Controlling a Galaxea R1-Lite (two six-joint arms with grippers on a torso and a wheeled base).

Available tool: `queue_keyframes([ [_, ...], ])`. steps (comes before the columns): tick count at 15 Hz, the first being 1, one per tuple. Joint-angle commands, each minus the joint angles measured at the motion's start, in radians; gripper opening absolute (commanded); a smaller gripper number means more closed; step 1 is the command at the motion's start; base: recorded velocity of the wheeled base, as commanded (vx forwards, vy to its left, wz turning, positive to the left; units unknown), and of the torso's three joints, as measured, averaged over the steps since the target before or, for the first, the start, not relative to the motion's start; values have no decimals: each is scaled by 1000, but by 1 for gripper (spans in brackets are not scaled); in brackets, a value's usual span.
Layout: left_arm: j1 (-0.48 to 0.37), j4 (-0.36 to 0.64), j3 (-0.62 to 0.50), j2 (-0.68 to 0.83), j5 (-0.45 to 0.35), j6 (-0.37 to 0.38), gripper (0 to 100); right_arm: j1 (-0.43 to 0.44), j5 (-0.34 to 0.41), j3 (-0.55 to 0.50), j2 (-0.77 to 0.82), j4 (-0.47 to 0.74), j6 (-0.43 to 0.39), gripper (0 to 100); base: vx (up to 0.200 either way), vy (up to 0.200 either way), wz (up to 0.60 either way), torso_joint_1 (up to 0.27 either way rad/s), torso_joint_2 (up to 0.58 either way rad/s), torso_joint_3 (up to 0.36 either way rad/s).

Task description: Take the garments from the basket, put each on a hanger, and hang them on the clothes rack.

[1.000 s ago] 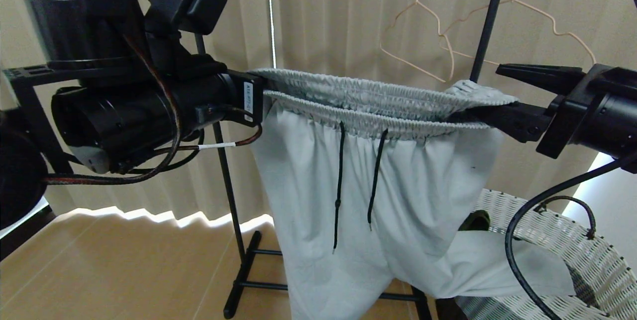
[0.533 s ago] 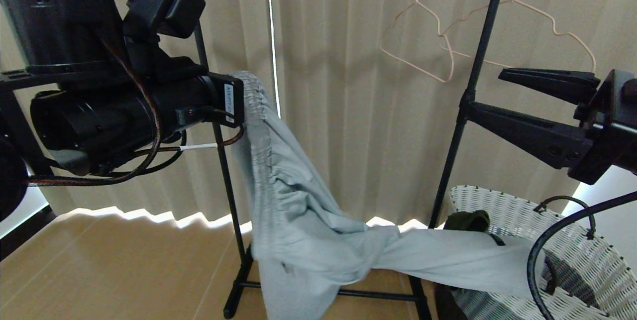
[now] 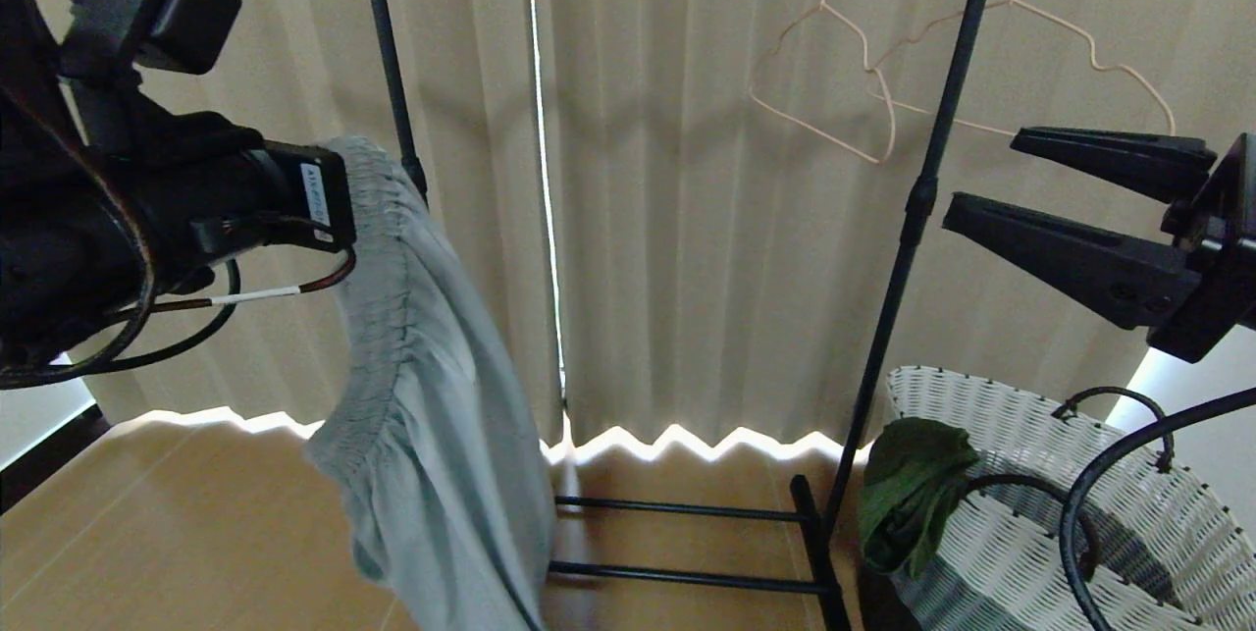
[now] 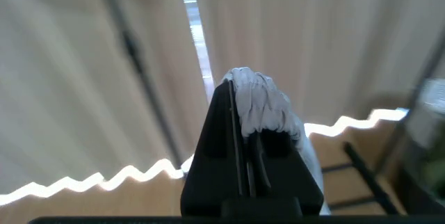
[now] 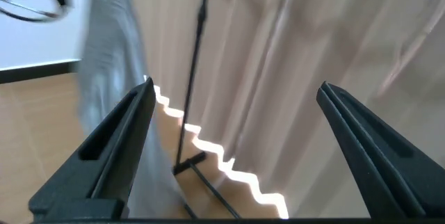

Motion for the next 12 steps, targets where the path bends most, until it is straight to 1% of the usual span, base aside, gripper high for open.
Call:
queue_keyframes([
  [1,20,0,33,-51,-2,4,0,-45,-7,0,8,4,-3,100,0,0,0,0,0,0],
  [2,17,-1,41,-54,-2,12,0,-93,-14,0,6,25,-5,100,0,0,0,0,0,0],
  [3,10,-3,50,-61,-2,30,0,-133,-22,-4,-2,79,-5,100,0,0,0,0,0,0],
  [4,-9,-3,58,-65,-2,42,0,-159,-25,-11,-17,137,-5,100,0,0,0,0,0,0],
  [6,-27,-4,82,-71,-2,44,0,-194,-45,2,-40,203,-6,100,0,0,0,0,0,0],
  [7,-46,-4,121,-91,-5,42,0,-222,-94,20,-58,257,-6,100,0,0,0,0,0,0],
  [8,-50,-6,136,-94,-8,42,0,-226,-111,25,-60,266,-8,100,0,0,0,0,0,0],
  [9,-55,-6,171,-114,-20,42,0,-232,-163,45,-60,274,-20,100,0,0,0,0,0,0],
  [10,-53,-3,200,-137,-30,42,0,-232,-241,72,-62,274,-37,100,0,0,0,0,0,0],
  [11,-53,-4,227,-157,-30,44,0,-234,-301,94,-71,271,-46,100,0,0,0,0,0,0],
  [12,-53,-4,239,-171,-31,42,0,-234,-324,104,-77,271,-52,100,0,0,0,0,0,0],
])
